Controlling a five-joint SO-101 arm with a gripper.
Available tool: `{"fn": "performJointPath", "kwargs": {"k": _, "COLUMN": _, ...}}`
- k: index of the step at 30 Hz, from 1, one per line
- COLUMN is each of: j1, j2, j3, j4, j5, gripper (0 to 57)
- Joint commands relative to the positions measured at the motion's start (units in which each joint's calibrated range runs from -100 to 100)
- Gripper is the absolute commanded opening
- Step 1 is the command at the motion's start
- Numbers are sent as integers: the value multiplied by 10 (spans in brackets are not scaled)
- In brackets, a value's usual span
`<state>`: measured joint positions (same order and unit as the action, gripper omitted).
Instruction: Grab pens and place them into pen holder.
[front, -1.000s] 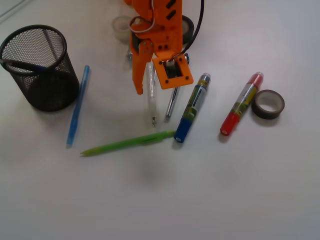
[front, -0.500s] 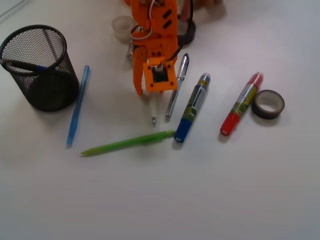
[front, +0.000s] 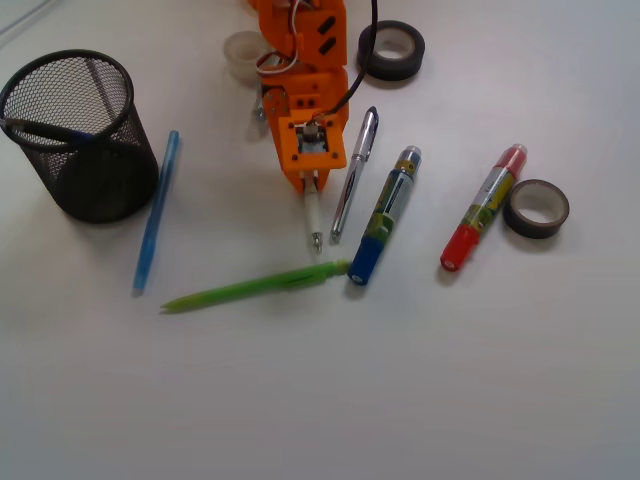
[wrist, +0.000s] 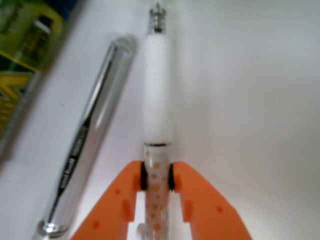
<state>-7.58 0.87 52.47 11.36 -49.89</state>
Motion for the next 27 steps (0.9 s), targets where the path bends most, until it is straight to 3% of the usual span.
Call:
{"fn": "performJointPath", "kwargs": {"k": 1, "j1": 7, "j2": -96, "j3": -75, "j4": 46, "j5": 8, "gripper": 4}}
{"fn": "performJointPath", "kwargs": {"k": 9, "j1": 99, "j2": -262, "j3": -182, "j4": 12, "j5": 28, "gripper": 4}}
{"fn": "performJointPath", "kwargs": {"k": 21, "j1": 185, "j2": -225, "j3": -46, "j4": -527, "j5": 14, "gripper": 4}}
{"fn": "performJointPath", "kwargs": {"k": 27, "j1": 234, "j2": -189, "j3": 20, "j4": -667, "j5": 13, "gripper": 4}}
